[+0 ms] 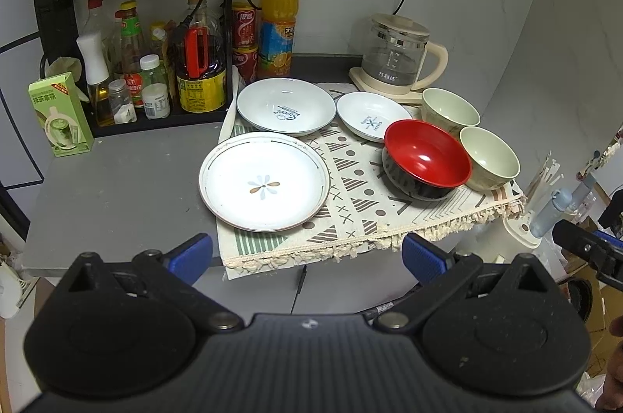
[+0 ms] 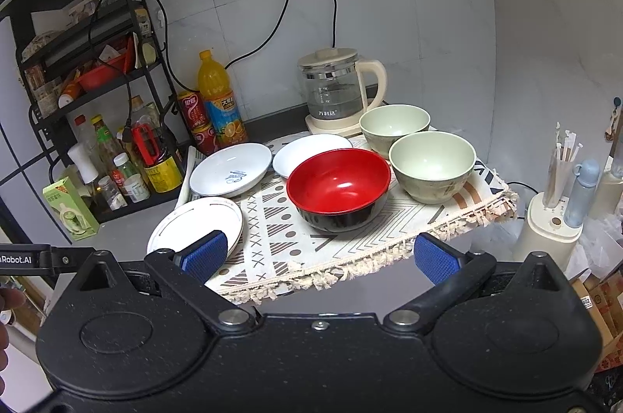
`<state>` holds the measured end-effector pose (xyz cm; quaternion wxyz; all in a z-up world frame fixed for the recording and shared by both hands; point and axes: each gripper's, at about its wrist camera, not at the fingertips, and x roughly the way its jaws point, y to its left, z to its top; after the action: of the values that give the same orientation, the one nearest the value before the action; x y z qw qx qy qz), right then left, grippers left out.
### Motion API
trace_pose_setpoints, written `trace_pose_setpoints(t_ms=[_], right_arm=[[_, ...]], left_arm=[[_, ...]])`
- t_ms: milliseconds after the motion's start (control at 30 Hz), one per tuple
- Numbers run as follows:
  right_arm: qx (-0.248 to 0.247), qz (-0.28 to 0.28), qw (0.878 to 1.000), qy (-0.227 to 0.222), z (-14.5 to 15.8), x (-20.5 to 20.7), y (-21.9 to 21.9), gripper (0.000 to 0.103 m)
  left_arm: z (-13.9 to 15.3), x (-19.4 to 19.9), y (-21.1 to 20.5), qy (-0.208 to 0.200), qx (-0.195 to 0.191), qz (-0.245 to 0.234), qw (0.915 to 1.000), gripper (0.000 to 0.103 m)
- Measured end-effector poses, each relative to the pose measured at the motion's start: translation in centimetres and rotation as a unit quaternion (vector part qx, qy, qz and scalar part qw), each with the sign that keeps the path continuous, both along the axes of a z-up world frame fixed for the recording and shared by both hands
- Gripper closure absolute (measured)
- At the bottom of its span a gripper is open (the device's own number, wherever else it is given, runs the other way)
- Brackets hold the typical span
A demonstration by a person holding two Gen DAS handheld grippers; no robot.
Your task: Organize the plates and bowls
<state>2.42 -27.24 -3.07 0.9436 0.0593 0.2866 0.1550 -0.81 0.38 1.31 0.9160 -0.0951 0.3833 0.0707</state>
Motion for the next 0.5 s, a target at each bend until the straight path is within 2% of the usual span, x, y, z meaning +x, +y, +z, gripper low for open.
trace_pose_setpoints(t_ms=[500], right_arm=[[-0.002,0.014,1.000,-0.008,0.40,-0.86,0.01,0.000]], left_arm=[[0.56,-0.93,-0.40,-0.012,0.002,0.008,0.9999,0.001]])
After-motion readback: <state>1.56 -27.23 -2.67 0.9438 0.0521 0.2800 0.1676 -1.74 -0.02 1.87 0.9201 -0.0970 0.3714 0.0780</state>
